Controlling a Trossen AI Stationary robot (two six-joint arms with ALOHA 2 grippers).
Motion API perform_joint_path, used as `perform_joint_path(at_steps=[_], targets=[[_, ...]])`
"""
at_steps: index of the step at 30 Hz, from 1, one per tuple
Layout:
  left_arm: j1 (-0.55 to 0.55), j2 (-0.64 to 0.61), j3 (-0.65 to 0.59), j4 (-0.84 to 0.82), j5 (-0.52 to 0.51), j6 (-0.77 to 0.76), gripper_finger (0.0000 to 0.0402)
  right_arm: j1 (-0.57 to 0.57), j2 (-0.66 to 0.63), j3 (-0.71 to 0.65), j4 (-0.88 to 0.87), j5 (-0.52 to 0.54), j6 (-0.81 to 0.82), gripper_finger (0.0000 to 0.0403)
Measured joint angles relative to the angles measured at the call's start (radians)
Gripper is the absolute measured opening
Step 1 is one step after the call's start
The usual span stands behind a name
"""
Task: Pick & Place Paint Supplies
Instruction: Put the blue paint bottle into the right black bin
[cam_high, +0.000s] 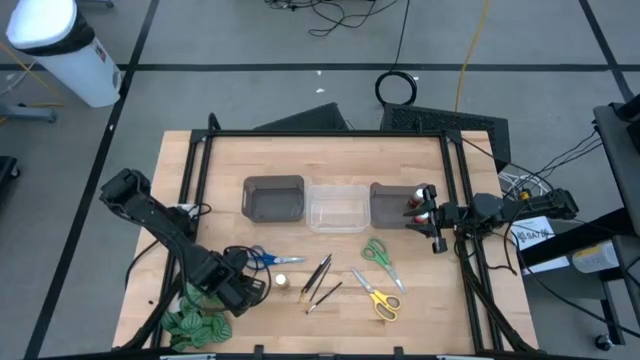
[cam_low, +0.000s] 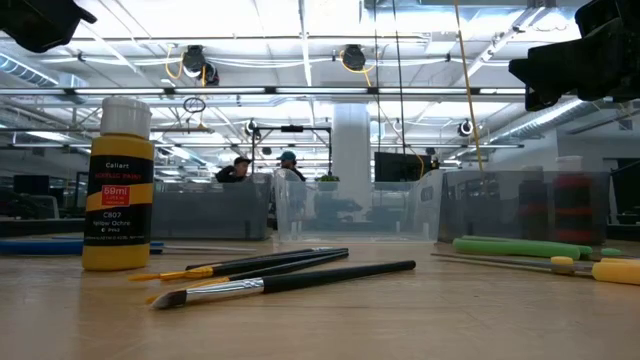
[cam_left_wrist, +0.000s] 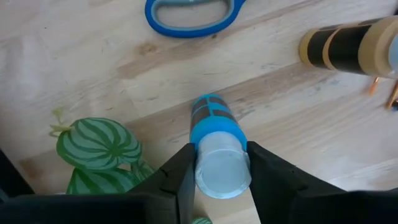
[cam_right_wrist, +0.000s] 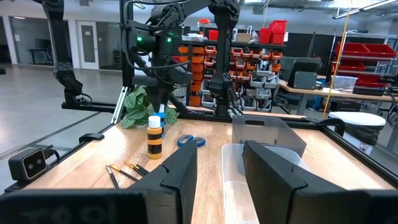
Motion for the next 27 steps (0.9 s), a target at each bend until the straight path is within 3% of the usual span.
perform_joint_path(at_steps=[7,17,27], targets=[[0.001,-0.007,0.020,-0.085,-0.002,-0.006,0.0129,0.000,0.000,0.000,0.000,0.000,0.000,0.0116],[0.047,-0.009,0.173,-0.314,-0.121,0.007,0.0128,0.000,0.000,0.000,0.000,0.000,0.000,0.0116],[0.201,-0.009,0.299,-0.353,-0.320,0.289,0.0128,0.000,0.000,0.000,0.000,0.000,0.000,0.0116]])
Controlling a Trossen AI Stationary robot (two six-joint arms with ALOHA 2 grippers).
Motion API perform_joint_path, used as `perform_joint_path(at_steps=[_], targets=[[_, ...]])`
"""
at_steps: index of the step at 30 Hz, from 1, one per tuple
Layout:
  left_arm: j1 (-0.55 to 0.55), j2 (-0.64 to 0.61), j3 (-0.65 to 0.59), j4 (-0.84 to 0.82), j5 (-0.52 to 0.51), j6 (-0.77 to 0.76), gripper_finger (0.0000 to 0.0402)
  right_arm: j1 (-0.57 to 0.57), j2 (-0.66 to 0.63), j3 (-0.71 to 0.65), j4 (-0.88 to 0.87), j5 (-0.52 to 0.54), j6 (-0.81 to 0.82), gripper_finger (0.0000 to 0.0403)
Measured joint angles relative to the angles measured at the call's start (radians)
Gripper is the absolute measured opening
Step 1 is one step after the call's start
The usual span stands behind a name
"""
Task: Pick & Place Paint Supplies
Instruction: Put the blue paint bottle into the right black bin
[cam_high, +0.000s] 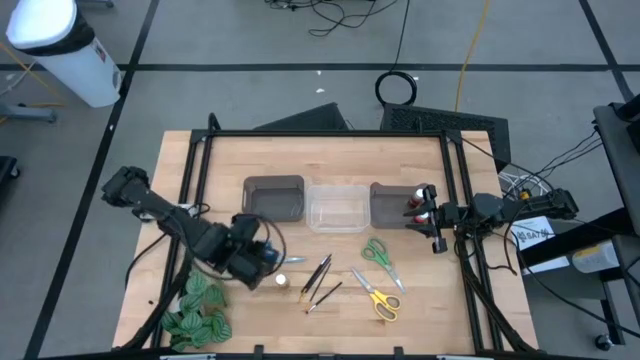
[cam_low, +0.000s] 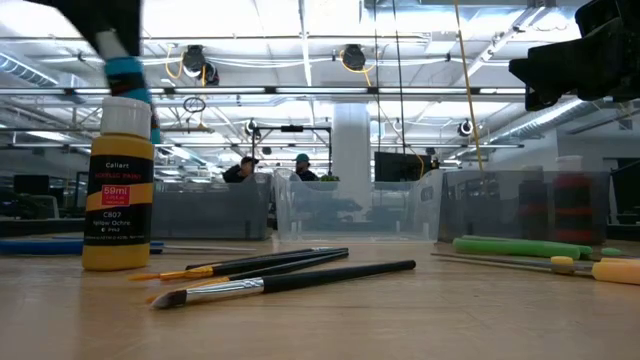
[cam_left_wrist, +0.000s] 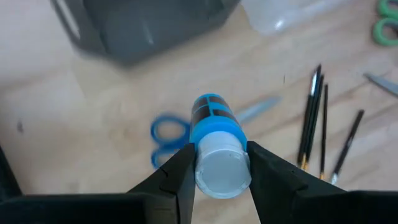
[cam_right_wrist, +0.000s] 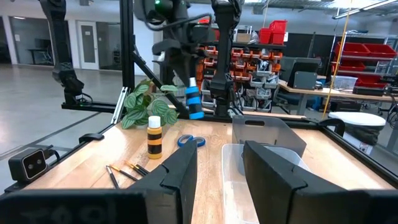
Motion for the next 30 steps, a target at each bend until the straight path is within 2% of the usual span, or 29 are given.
perform_joint_path(at_steps=[7,13,17,20,25,28,30], targets=[[0.120,0.000,0.001,0.113,-0.007,0.274,0.0128,0.000,0.000,0.000,0.000,0.000,0.000,0.0116],[0.227,0.000,0.001,0.301,0.011,0.580,0.0128,0.000,0.000,0.000,0.000,0.000,0.000,0.0116],[0.300,0.000,0.001,0.433,0.057,0.801,0.0128,0.000,0.000,0.000,0.012,0.000,-0.014,0.0116],[0.346,0.000,0.001,0.507,0.106,0.929,0.0128,0.000,0.000,0.000,0.016,-0.002,0.063,0.0116],[0.386,0.000,0.001,0.574,0.137,1.023,0.0128,0.000,0.000,0.000,0.027,-0.001,0.289,0.0116],[0.381,0.007,0.001,0.631,0.075,1.052,0.0128,0.000,0.002,0.000,0.051,0.015,0.305,0.0116],[0.368,0.021,0.001,0.699,0.026,1.074,0.0128,0.000,0.007,0.000,0.089,0.046,0.259,0.0116]])
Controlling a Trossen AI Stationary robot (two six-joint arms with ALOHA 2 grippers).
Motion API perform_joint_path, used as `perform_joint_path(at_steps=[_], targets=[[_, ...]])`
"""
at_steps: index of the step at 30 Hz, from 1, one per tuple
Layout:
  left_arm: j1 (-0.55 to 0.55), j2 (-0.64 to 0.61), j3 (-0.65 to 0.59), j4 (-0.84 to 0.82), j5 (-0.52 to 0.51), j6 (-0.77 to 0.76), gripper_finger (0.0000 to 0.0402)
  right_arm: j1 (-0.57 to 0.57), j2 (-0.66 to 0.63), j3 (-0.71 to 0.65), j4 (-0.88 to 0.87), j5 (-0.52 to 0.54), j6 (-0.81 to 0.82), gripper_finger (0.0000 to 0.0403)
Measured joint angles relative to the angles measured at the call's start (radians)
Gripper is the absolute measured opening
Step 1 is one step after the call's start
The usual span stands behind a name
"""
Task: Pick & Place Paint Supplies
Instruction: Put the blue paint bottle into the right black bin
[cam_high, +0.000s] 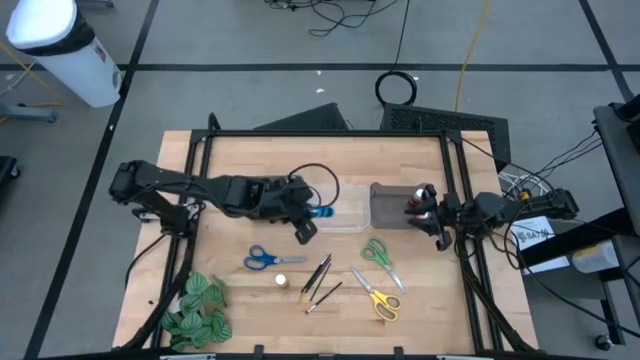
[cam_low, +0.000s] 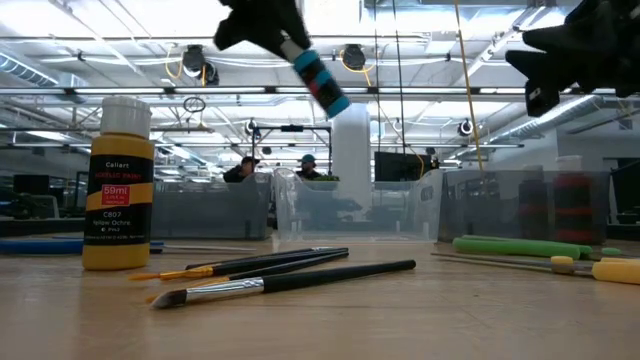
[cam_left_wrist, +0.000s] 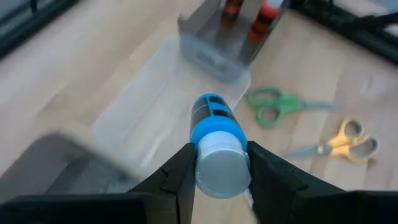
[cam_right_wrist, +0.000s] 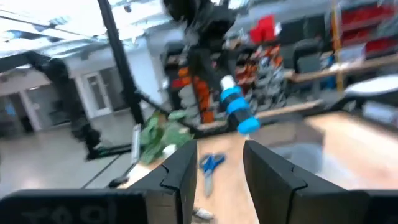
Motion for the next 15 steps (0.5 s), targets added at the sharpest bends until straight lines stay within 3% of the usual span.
perform_joint_path(at_steps=[5,8,11,15], targets=[[-0.025,0.067,-0.002,0.162,-0.007,0.100,0.0128,0.000,0.004,0.000,0.146,0.007,-0.138,0.0116],[-0.038,0.104,-0.002,0.230,0.006,0.166,0.0128,0.000,0.025,0.000,0.259,0.009,-0.113,0.0116],[-0.050,0.125,-0.002,0.253,0.016,0.240,0.0128,0.000,0.074,0.000,0.266,0.018,-0.088,0.0116],[-0.051,0.123,-0.002,0.277,0.076,0.323,0.0128,0.002,0.214,0.004,0.276,0.104,-0.057,0.0127]])
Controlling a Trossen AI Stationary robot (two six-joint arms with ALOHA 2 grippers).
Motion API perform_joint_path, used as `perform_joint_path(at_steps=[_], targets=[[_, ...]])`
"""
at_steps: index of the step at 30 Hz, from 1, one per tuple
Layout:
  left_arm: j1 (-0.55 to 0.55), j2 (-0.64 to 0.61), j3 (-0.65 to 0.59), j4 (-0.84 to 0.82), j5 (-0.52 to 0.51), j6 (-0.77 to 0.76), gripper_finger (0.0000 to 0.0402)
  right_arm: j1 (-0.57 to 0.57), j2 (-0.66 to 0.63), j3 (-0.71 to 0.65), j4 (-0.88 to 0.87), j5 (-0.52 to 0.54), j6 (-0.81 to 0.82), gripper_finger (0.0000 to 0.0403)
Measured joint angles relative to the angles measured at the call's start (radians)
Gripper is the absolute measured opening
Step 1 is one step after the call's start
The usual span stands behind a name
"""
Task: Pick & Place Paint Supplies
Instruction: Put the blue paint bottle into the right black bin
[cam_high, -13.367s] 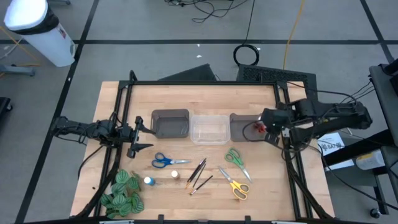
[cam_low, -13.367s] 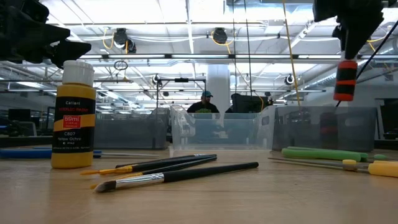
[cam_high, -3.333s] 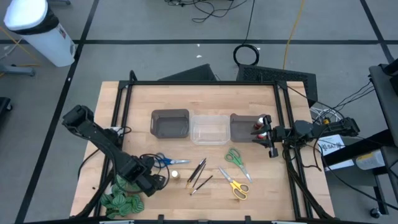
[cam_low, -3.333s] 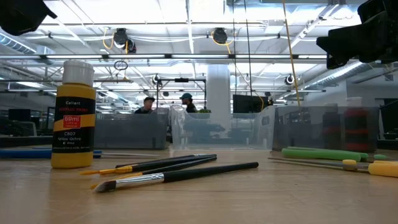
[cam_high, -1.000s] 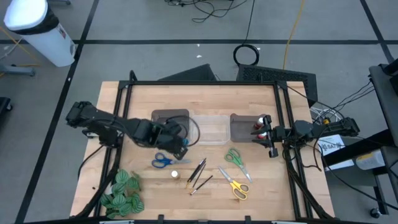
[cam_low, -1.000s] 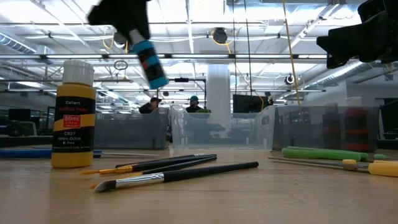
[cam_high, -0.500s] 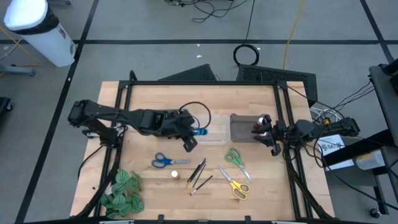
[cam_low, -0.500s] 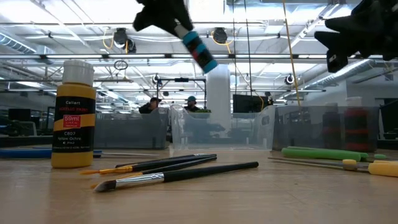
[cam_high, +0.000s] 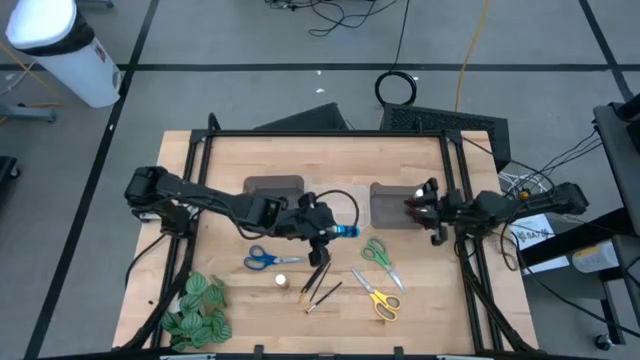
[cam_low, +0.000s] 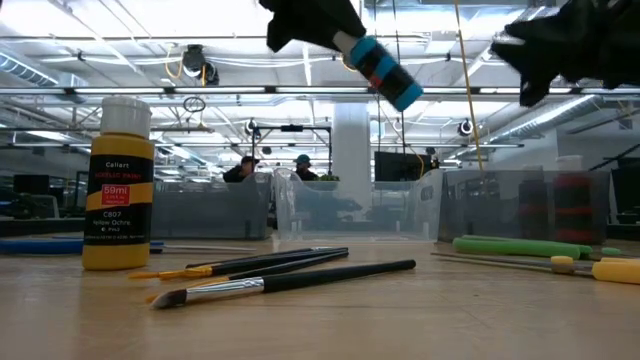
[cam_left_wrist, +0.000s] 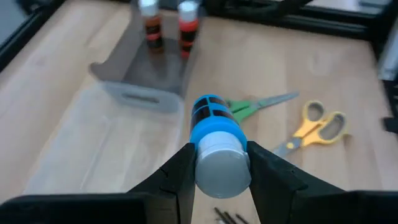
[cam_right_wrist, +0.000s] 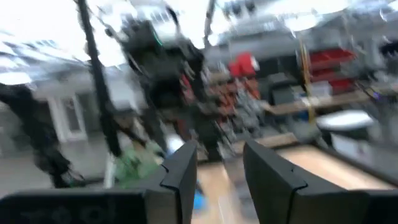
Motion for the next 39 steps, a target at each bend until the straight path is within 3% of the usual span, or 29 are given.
perform_joint_path(at_steps=[8,13,18,24,29,39], targets=[[0.007,-0.004,0.000,0.034,0.023,0.090,0.0128,0.043,0.460,0.161,0.110,0.008,0.091,0.0234],[0.014,-0.005,0.000,0.034,0.024,0.078,0.0128,0.112,0.752,0.344,0.103,0.010,-0.026,0.0301],[0.007,-0.005,0.000,0.032,0.024,0.042,0.0128,0.127,0.977,0.504,0.026,0.090,-0.121,0.0321],[-0.028,-0.005,0.000,0.028,0.023,0.030,0.0128,0.115,1.101,0.598,-0.015,0.113,-0.193,0.0304],[-0.043,-0.005,0.000,0.032,0.011,0.028,0.0136,0.111,1.102,0.611,-0.018,0.111,-0.214,0.0268],[-0.044,-0.005,0.000,0.136,0.004,0.074,0.0170,0.111,1.045,0.611,-0.076,0.102,-0.215,0.0114]])
